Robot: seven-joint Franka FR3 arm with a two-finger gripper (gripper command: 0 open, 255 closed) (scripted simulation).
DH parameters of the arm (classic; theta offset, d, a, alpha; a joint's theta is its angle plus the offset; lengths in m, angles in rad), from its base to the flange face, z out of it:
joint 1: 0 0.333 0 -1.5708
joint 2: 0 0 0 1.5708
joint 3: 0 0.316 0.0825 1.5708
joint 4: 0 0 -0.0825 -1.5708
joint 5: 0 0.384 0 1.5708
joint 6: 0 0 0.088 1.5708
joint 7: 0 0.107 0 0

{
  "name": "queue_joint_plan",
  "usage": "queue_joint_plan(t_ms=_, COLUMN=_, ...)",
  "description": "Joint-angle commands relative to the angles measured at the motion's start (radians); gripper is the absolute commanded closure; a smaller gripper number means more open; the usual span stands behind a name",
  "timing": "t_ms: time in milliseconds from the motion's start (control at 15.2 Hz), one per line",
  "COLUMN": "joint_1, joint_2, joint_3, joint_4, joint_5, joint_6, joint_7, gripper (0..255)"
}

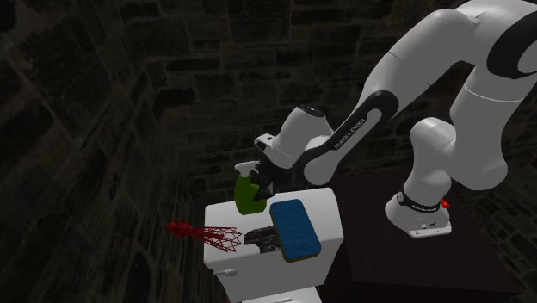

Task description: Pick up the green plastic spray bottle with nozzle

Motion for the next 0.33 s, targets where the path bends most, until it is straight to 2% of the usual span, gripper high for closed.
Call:
queue_joint_plan(t_ms=0, joint_1=0.012, joint_2=-0.025, joint_3=-0.024, joint_4=-0.003, joint_5=-0.077, joint_6=-0.021, joint_7=0.064, gripper=255)
queue_joint_plan(t_ms=132, joint_1=0.016, joint_2=-0.052, joint_3=-0.039, joint_4=-0.004, joint_5=-0.146, joint_6=-0.044, joint_7=0.121, gripper=255)
queue_joint_plan(t_ms=264, joint_1=0.013, joint_2=-0.054, joint_3=-0.037, joint_4=-0.005, joint_5=-0.151, joint_6=-0.046, joint_7=0.125, gripper=255)
